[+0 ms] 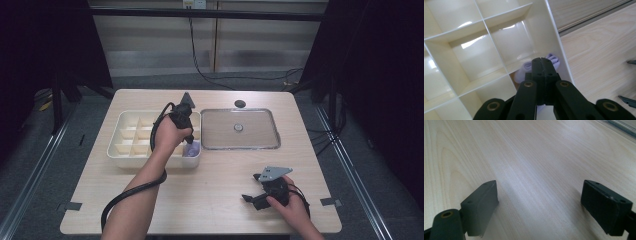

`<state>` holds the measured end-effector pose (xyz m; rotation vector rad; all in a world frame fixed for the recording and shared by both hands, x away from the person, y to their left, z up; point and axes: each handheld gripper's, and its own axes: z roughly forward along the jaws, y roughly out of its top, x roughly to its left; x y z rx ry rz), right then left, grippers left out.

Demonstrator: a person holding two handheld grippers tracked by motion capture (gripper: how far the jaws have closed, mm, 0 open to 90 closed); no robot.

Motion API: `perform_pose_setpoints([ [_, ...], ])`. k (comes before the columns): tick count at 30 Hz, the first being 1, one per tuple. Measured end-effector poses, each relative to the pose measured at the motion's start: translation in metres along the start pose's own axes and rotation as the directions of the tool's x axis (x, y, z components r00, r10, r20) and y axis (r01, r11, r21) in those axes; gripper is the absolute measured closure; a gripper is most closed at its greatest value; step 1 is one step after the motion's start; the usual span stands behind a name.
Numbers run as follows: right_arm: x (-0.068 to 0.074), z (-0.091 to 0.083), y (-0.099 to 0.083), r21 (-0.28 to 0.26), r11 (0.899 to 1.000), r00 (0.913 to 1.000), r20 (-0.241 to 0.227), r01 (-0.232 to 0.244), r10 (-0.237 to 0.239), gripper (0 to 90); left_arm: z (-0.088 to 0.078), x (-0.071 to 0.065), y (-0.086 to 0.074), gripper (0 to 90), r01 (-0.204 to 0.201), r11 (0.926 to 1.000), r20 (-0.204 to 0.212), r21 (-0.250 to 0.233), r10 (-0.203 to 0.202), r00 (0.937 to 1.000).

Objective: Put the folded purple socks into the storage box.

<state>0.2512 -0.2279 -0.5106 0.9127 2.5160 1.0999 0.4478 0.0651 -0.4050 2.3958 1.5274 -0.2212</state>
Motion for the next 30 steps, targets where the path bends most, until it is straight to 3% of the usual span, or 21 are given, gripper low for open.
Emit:
perform_pose_setpoints([
  [30, 0.000, 0.000, 0.000, -0.001, 1.000, 1.0000, -0.001, 0.000, 0.000, 13.5, 0.013, 0.001, -0.005, 90.0, -0.005, 0.9998, 0.018, 0.018, 0.005, 0.9998],
])
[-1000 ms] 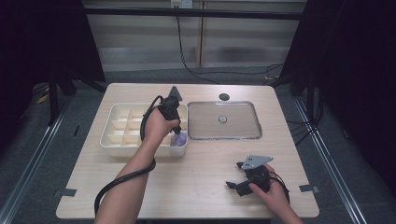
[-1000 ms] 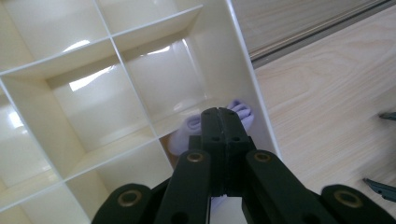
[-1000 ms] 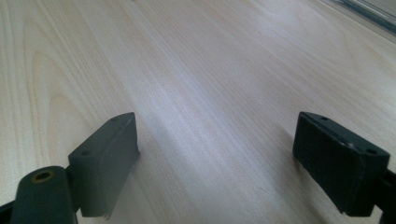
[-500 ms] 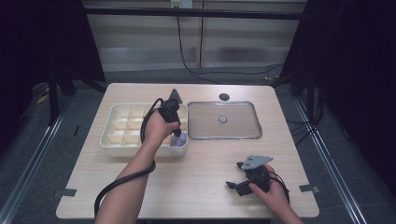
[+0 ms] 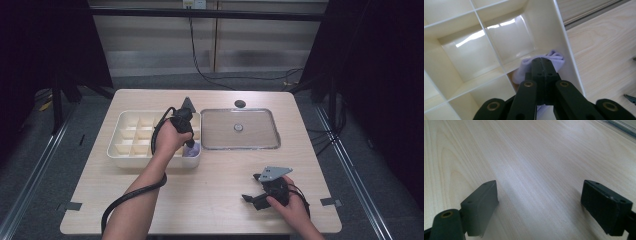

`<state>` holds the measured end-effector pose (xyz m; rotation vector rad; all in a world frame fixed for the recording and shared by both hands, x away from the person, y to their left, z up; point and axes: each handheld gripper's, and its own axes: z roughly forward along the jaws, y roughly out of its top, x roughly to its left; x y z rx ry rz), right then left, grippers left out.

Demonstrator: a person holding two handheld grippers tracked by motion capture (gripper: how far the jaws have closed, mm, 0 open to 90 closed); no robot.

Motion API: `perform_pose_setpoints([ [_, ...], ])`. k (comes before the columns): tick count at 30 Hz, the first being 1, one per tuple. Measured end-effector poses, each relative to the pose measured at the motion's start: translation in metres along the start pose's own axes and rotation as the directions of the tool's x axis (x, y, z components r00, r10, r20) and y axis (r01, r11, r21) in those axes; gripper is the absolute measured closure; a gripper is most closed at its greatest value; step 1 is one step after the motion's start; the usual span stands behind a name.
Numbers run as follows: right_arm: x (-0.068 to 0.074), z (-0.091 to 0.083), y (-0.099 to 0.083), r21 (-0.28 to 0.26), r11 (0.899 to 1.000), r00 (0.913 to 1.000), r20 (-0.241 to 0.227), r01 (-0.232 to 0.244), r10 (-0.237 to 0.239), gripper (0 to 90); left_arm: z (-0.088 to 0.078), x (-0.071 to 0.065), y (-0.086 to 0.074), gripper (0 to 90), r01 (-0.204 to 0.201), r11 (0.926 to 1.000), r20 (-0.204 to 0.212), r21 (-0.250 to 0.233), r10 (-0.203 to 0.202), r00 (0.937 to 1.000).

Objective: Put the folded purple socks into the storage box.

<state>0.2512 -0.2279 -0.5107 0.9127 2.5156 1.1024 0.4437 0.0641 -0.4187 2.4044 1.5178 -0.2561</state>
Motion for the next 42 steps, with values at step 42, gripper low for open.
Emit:
perform_pose_setpoints([
  [42, 0.001, 0.000, 0.000, 0.004, 1.000, 1.0000, -0.003, -0.007, 0.007, 13.5, 0.024, -0.002, -0.011, 90.0, -0.023, 0.9997, 0.002, 0.002, 0.023, 0.9997],
])
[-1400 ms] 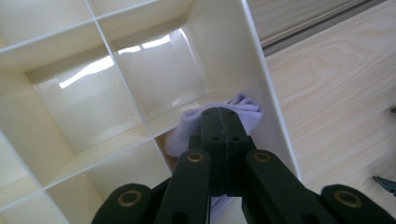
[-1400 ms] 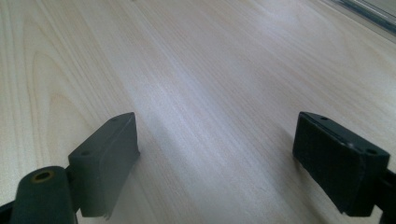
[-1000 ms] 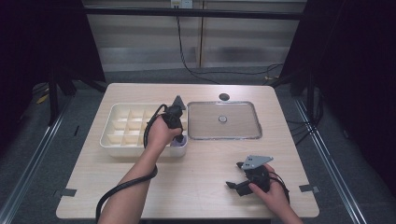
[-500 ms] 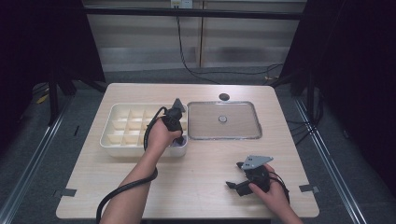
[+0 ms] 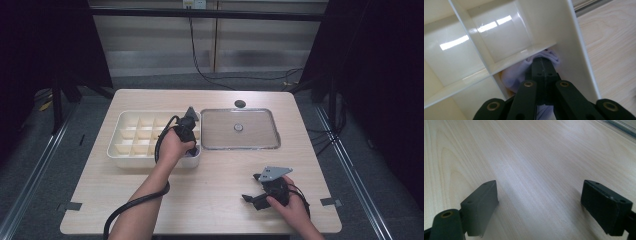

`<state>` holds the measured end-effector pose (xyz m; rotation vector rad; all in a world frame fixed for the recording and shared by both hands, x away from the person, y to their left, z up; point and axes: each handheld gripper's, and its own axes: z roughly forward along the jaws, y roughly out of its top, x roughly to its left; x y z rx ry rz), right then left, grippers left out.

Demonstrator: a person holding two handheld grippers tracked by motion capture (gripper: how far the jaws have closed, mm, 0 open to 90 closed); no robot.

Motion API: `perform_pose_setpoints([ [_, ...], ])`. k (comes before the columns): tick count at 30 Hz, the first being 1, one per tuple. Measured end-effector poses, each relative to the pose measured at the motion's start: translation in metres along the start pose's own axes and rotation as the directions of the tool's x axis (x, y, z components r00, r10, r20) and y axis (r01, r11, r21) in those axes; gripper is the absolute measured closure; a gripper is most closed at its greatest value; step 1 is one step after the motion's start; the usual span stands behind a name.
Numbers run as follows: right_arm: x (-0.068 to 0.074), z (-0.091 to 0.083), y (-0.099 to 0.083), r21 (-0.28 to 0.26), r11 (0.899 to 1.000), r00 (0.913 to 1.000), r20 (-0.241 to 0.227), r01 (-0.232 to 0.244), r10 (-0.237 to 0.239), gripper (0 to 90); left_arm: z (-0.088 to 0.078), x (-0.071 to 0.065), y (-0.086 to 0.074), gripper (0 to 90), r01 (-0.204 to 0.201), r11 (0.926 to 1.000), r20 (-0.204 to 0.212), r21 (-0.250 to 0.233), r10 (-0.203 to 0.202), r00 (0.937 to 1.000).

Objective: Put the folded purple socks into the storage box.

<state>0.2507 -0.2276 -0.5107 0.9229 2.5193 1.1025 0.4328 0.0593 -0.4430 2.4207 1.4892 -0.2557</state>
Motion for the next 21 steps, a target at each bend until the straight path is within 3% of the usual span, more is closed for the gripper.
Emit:
perform_pose_setpoints([
  [7, 0.000, 0.000, 0.000, 0.000, 1.000, 1.0000, -0.001, 0.002, -0.002, 13.5, -0.007, 0.002, -0.001, 82.6, 0.027, 0.9996, 0.036, -0.008, -0.027, 0.9990],
  [11, 0.000, 0.000, 0.000, 0.000, 1.000, 1.0000, -0.001, -0.001, 0.001, 13.5, -0.016, 0.003, -0.002, 77.3, 0.020, 0.9998, 0.030, 0.002, -0.020, 0.9993],
  [21, 0.000, 0.000, 0.000, 0.002, 1.000, 1.0000, 0.001, 0.001, -0.001, 13.5, -0.033, 0.004, -0.005, 64.6, 0.013, 0.9995, 0.022, -0.029, -0.012, 0.9997],
])
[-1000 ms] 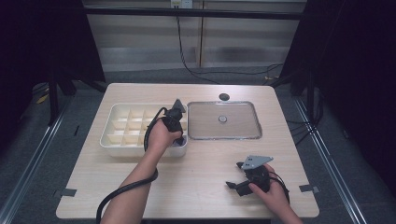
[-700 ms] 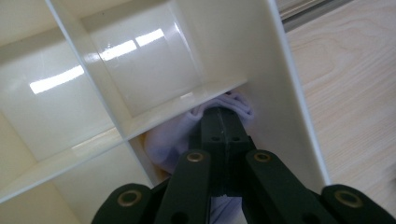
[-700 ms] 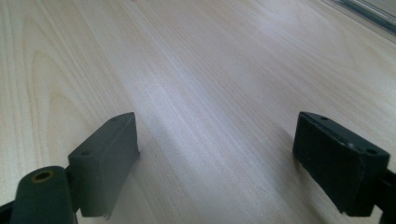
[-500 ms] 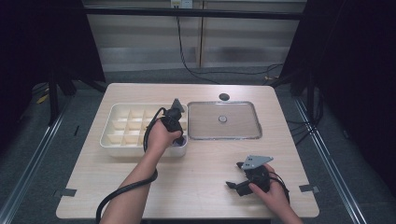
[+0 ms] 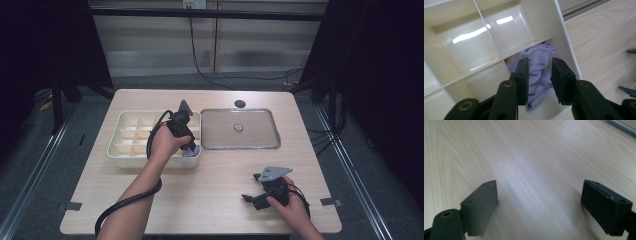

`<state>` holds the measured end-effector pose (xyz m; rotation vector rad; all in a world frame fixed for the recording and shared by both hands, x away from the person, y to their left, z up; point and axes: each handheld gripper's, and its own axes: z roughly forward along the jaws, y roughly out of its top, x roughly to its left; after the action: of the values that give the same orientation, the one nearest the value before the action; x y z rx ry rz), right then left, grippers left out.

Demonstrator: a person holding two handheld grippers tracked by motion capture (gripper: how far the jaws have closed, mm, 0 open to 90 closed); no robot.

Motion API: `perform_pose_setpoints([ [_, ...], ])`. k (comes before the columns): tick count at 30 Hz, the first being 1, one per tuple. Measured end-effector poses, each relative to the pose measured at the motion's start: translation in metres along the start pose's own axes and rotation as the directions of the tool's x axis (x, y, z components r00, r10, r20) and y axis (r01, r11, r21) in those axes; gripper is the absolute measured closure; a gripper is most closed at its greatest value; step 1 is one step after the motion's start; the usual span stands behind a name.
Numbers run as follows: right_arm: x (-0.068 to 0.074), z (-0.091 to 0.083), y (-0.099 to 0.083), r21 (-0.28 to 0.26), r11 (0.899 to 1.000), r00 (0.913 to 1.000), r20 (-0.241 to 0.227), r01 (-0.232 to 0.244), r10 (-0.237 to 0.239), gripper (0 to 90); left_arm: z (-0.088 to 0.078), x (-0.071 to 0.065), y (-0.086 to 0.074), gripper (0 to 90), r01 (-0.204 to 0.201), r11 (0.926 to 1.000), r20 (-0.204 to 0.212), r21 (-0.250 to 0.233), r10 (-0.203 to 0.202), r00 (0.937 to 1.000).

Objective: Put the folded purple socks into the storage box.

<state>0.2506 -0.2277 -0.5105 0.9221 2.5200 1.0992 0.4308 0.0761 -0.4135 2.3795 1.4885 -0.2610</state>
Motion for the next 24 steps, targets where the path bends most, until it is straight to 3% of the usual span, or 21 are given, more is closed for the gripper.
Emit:
perform_pose_setpoints([
  [12, -0.001, 0.000, 0.000, -0.004, 1.000, 1.0000, 0.003, 0.006, -0.006, 13.5, -0.010, 0.000, -0.001, 43.2, -0.013, 0.9995, -0.015, -0.027, 0.013, 0.9998],
  [24, 0.000, 0.000, 0.000, -0.001, 1.000, 1.0000, -0.001, 0.001, -0.001, 13.5, -0.021, 0.002, -0.004, 29.1, -0.066, 0.9969, -0.052, -0.043, 0.064, 0.9966],
])
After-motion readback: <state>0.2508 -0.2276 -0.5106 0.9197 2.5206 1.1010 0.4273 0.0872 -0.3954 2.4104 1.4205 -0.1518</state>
